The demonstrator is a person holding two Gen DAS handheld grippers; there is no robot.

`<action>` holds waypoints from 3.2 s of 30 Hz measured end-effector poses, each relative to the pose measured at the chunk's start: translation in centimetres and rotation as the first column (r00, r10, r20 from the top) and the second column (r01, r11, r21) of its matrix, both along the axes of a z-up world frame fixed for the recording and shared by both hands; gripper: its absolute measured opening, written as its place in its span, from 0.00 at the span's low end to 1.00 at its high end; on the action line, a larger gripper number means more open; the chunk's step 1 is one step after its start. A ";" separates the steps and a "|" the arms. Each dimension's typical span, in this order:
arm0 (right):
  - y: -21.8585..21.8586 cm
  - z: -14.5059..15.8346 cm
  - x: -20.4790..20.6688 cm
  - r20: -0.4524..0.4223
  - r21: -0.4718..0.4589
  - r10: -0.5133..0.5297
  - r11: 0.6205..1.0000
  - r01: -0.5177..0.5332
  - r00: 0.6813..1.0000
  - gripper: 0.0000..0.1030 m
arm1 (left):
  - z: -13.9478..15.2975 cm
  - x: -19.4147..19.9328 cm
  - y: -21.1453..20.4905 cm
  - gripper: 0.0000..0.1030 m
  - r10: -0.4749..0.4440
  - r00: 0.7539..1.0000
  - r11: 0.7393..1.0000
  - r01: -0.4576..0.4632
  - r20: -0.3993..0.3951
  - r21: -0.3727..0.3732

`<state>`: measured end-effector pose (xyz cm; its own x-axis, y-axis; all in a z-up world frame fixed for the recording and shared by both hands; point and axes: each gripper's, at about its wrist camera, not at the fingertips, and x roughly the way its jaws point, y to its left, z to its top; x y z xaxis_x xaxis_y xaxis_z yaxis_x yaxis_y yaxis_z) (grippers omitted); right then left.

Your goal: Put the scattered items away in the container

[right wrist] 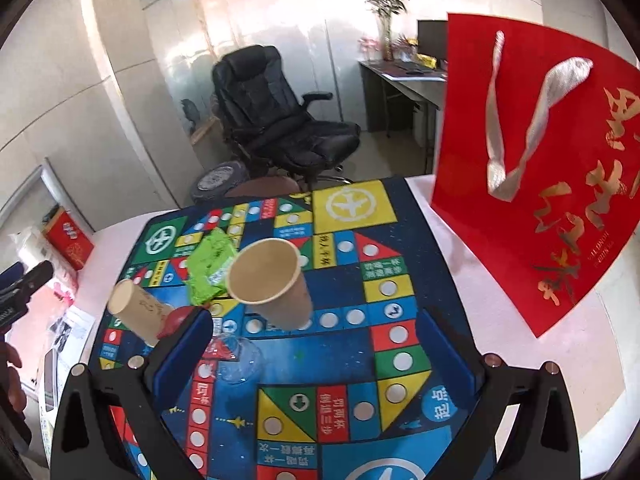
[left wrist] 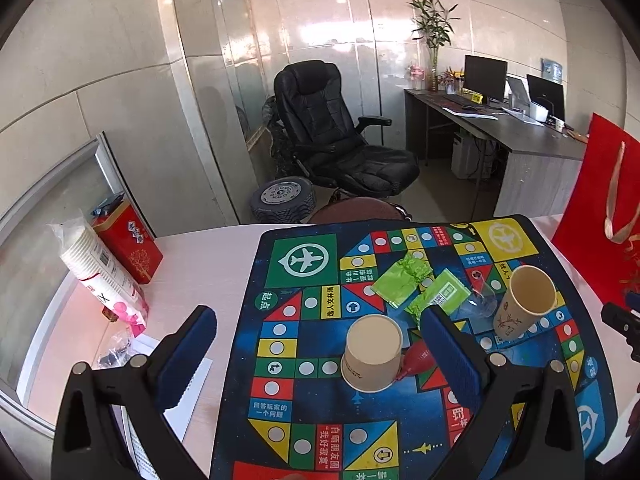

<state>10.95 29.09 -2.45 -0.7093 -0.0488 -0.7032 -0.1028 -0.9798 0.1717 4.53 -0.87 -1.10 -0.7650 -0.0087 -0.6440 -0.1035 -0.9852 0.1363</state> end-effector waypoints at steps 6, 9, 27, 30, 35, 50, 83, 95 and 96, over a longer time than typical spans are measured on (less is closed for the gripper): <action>-0.7 0.2 0.1 0.017 0.020 -0.022 1.000 0.022 1.000 1.00 | -0.2 0.7 0.5 1.00 0.013 1.000 0.999 -0.013 0.010 -0.041; -1.0 1.8 1.4 0.029 0.019 -0.010 1.000 0.010 1.000 1.00 | 0.6 2.4 -0.1 1.00 0.003 1.000 1.000 -0.003 0.004 -0.030; -1.2 5.2 13.1 0.001 0.196 -0.028 0.980 0.027 1.000 1.00 | 1.5 11.2 -1.8 1.00 0.048 0.999 0.999 -0.048 -0.010 -0.004; -0.6 4.8 12.7 0.005 0.175 -0.040 0.984 0.038 0.999 1.00 | 1.5 11.3 -1.6 1.00 0.048 0.999 0.999 -0.048 -0.011 0.000; 0.4 4.5 12.3 0.009 0.157 -0.067 0.986 0.065 0.998 1.00 | 0.4 10.5 -0.6 1.00 0.038 0.999 0.999 -0.038 0.029 -0.025; -0.6 5.2 12.0 -0.025 0.148 -0.045 0.988 0.048 0.999 1.00 | 0.3 11.1 -0.2 1.00 0.005 1.000 0.999 -0.004 0.026 -0.037; -1.3 5.0 11.5 -0.004 0.145 -0.031 0.989 0.031 1.000 1.00 | -0.3 10.8 -1.5 1.00 0.035 0.999 0.999 -0.035 0.039 -0.003; -1.2 4.9 11.3 0.004 0.144 -0.033 0.989 0.032 0.999 1.00 | -1.0 10.5 -1.9 1.00 0.049 0.997 0.999 -0.050 0.061 0.001; -1.3 4.8 11.3 0.004 0.139 -0.027 0.990 0.026 1.000 1.00 | -0.9 10.6 -1.9 1.00 0.050 0.997 0.999 -0.050 0.053 0.002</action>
<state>22.26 27.84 2.33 -0.7047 0.0681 -0.7062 -0.1293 -0.9910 0.0334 15.16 -2.77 -2.01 -0.7283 -0.0435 -0.6839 -0.0615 -0.9898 0.1285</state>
